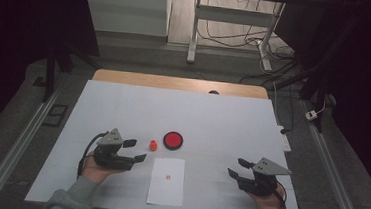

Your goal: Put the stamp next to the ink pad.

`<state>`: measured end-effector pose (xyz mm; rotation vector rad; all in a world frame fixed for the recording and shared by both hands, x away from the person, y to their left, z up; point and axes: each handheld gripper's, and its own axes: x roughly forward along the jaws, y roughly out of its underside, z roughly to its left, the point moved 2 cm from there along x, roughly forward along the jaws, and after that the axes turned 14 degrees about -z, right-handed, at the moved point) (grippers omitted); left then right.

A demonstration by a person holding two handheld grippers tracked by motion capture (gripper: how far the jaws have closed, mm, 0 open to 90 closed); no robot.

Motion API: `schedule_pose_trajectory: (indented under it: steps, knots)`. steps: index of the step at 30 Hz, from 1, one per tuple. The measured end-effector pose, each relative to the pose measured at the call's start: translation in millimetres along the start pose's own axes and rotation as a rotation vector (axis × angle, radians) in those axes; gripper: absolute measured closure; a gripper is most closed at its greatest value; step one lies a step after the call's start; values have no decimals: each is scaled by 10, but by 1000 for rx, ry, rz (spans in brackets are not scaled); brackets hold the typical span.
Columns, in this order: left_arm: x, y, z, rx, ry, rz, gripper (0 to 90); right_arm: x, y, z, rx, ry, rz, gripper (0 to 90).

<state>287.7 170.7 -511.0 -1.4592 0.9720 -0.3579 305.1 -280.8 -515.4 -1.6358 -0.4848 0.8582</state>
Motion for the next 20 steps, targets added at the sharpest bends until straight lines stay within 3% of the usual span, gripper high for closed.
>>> schedule_pose_trajectory:
  steps: [10,20]
  knots:
    - [-283,187,-42,-19,-22,22,318,19,21,9,-38,-3,30,430]
    - [-266,183,-51,-8,-19,28,318,6,11,16,-37,-4,27,429]
